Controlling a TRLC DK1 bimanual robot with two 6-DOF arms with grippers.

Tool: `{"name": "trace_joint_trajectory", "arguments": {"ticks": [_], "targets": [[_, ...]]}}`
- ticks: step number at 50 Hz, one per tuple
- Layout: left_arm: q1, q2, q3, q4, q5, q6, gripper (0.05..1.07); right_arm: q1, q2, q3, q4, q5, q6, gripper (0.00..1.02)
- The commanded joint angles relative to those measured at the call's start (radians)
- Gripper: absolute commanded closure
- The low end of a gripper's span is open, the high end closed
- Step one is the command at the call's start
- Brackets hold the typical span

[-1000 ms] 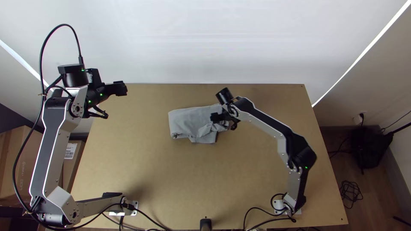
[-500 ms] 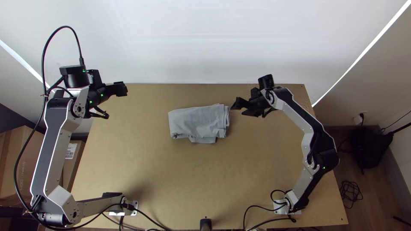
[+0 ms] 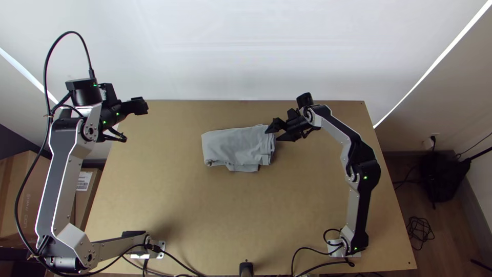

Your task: Fold the t-shirt

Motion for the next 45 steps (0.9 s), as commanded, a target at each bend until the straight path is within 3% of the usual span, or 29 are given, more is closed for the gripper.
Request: {"name": "trace_joint_trajectory", "arguments": {"ticks": [1, 20, 25, 28, 35, 36, 45], "targets": [[0.019, -0.028, 0.013, 0.011, -0.003, 0.002, 0.09, 0.029, 0.047, 0.057, -0.002, -0.015, -0.018, 0.05], [0.048, -0.055, -0.004, -0.002, -0.003, -0.003, 0.09, 0.135, 0.154, 0.162, -0.016, -0.015, -0.011, 0.06], [0.057, -0.069, -0.012, -0.009, -0.005, -0.003, 0.09, 0.141, 0.168, 0.176, -0.019, -0.015, -0.008, 0.22], [0.063, -0.077, -0.016, -0.015, -0.003, -0.001, 0.09, 0.138, 0.169, 0.179, -0.020, -0.015, -0.008, 0.49], [0.083, -0.087, -0.029, -0.020, -0.003, 0.006, 0.09, 0.101, 0.149, 0.156, -0.026, -0.001, -0.015, 0.96], [0.085, -0.089, -0.030, -0.020, -0.003, 0.008, 0.09, 0.092, 0.145, 0.153, -0.026, 0.001, -0.015, 0.99], [0.089, -0.095, -0.045, -0.019, -0.002, 0.010, 0.09, -0.044, 0.091, 0.100, -0.019, 0.004, -0.013, 0.99]]}}
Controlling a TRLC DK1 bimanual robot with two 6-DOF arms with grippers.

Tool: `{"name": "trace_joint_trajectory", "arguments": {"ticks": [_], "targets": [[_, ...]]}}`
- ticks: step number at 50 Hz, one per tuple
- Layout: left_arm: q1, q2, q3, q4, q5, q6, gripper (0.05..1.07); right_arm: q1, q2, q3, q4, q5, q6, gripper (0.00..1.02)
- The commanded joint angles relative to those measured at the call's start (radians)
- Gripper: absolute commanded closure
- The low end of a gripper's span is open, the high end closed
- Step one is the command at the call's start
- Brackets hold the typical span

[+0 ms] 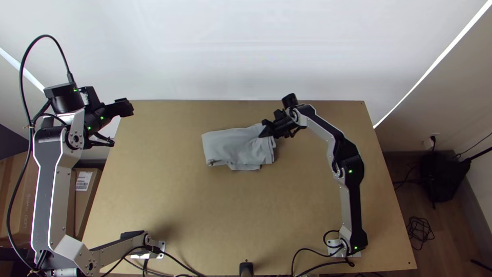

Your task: Fold the t-shirt

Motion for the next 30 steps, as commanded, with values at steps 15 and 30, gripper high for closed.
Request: {"name": "trace_joint_trajectory", "arguments": {"ticks": [15, 30], "targets": [[0.002, -0.022, -0.041, 0.006, 0.008, 0.006, 0.09, -0.441, -0.098, -0.107, 0.012, 0.010, -0.049, 0.99], [0.002, -0.025, -0.040, 0.015, 0.012, 0.003, 0.09, -0.772, -0.112, -0.091, 0.012, 0.035, -0.057, 0.99]]}}
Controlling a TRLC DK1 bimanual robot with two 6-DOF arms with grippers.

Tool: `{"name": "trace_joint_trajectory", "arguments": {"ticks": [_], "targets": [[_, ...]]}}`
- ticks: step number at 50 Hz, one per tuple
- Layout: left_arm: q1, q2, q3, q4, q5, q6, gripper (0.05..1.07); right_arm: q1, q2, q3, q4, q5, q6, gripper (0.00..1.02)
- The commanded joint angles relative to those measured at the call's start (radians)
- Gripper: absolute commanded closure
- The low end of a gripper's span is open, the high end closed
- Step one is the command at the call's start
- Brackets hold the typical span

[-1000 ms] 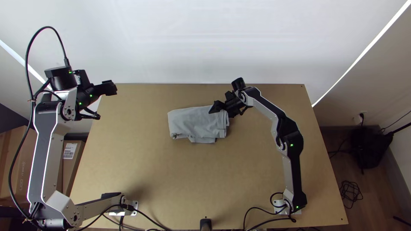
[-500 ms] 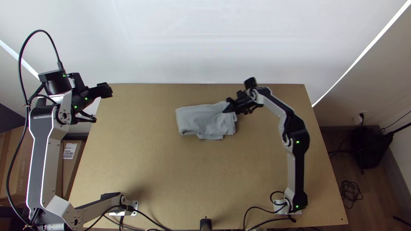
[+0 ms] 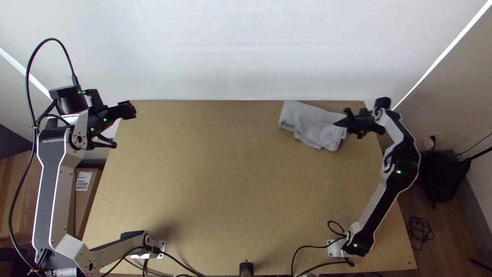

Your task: Fold the t-shirt

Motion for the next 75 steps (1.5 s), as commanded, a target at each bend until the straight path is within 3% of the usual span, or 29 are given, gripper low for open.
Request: {"name": "trace_joint_trajectory", "arguments": {"ticks": [1, 5, 8, 10, 13, 14, 25, 32, 38, 41, 47, 65, 75], "targets": [[0.002, -0.023, -0.010, 0.011, 0.008, 0.003, 0.09, -0.097, -0.053, -0.007, 0.004, 0.022, -0.011, 0.99], [0.002, -0.025, -0.013, 0.011, 0.012, 0.001, 0.09, -0.164, -0.055, -0.005, 0.004, 0.037, -0.011, 0.94], [0.002, -0.028, -0.018, 0.011, 0.013, 0.000, 0.09, -0.201, -0.055, -0.002, 0.005, 0.062, -0.012, 0.76], [0.002, -0.031, -0.021, 0.011, 0.013, 0.001, 0.09, -0.221, -0.060, -0.001, 0.005, 0.071, -0.012, 0.55], [0.001, -0.036, -0.030, 0.014, 0.013, 0.001, 0.09, -0.244, -0.092, -0.016, 0.004, 0.088, -0.037, 0.07], [0.001, -0.039, -0.035, 0.021, 0.013, 0.000, 0.09, -0.247, -0.107, -0.022, 0.005, 0.108, -0.043, 0.03], [-0.006, -0.102, -0.134, 0.143, 0.013, 0.001, 0.09, -0.316, -0.356, -0.131, 0.088, 0.170, -0.074, 0.03], [-0.007, -0.200, -0.254, 0.291, 0.013, -0.003, 0.09, -0.356, -0.538, -0.194, 0.104, 0.209, -0.164, 0.03], [-0.016, -0.293, -0.343, 0.370, 0.013, -0.009, 0.09, -0.361, -0.781, -0.370, 0.259, 0.289, -0.255, 0.03], [-0.016, -0.329, -0.380, 0.392, 0.013, -0.018, 0.09, -0.361, -0.902, -0.473, 0.374, 0.321, -0.255, 0.03], [-0.001, -0.438, -0.513, 0.508, 0.008, -0.009, 0.09, -0.351, -1.092, -0.631, 0.437, 0.351, -0.279, 0.03], [0.017, -0.816, -0.921, 0.692, -0.031, 0.000, 0.09, -0.342, -1.606, -1.008, 0.498, 0.391, -0.322, 0.04], [0.020, -1.016, -1.121, 0.780, -0.056, 0.014, 0.09, -0.345, -1.752, -1.105, 0.481, 0.425, -0.333, 0.04]]}}
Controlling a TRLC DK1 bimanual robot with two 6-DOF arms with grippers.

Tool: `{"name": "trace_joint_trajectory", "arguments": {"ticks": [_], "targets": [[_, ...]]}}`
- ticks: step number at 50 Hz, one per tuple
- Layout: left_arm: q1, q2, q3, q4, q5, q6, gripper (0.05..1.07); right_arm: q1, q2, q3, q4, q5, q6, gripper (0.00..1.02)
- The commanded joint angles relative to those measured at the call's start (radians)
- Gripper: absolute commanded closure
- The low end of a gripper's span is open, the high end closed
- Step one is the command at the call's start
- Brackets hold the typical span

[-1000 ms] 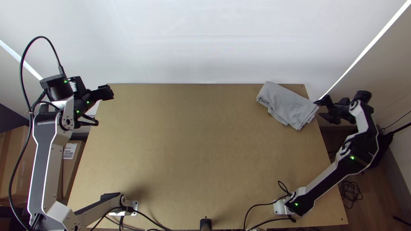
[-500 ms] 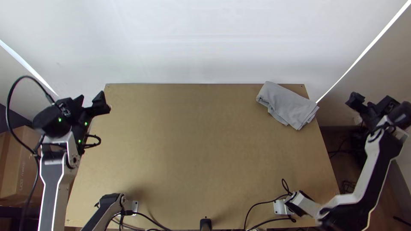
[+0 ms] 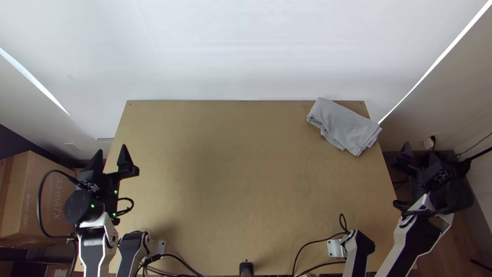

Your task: Fold the t-shirt

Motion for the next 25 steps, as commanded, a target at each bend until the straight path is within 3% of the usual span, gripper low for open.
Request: {"name": "trace_joint_trajectory", "arguments": {"ticks": [1, 19, 25], "targets": [[0.007, -0.100, -0.112, 0.063, -0.021, 0.011, 0.09, 0.004, -0.071, -0.075, 0.017, 0.024, -0.022, 0.04], [0.003, -0.349, -0.303, 0.081, -0.051, -0.005, 0.09, 0.008, -0.407, -0.331, 0.167, 0.047, 0.003, 0.04], [-0.002, -0.349, -0.348, 0.127, -0.050, 0.006, 0.09, 0.008, -0.547, -0.448, 0.311, 0.076, 0.015, 0.04]]}}
